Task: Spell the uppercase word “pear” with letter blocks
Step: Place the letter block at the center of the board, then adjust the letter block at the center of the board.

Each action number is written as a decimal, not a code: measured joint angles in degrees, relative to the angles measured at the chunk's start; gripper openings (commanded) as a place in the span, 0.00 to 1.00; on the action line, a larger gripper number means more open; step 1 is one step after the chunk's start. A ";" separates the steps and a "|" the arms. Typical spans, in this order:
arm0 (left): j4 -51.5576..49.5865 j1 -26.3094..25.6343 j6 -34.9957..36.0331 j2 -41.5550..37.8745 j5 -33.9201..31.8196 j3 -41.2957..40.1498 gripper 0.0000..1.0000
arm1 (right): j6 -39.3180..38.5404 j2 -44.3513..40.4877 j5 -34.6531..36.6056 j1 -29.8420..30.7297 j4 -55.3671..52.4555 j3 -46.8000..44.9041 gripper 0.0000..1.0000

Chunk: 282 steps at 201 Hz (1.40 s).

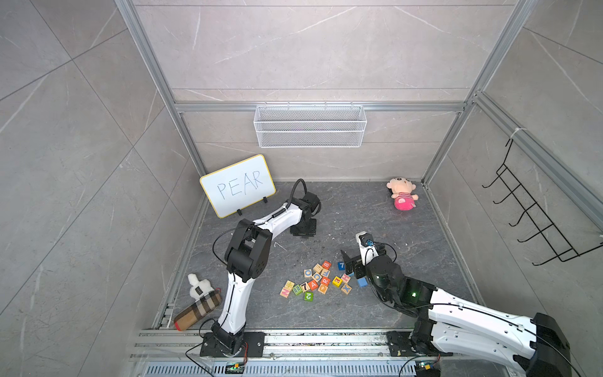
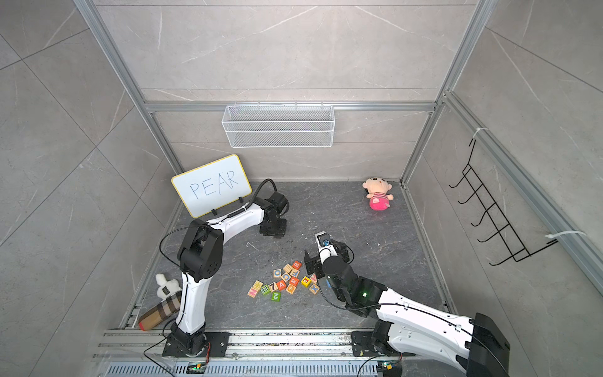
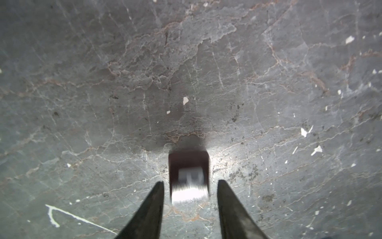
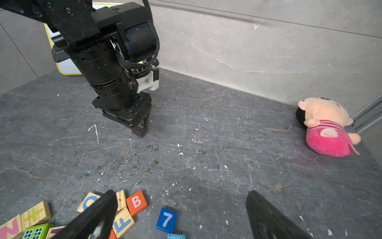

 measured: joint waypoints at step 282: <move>12.11 6.82 68.91 -9.05 16.44 -15.17 0.87 | 1.49 -3.87 -2.84 0.00 2.49 -1.70 0.99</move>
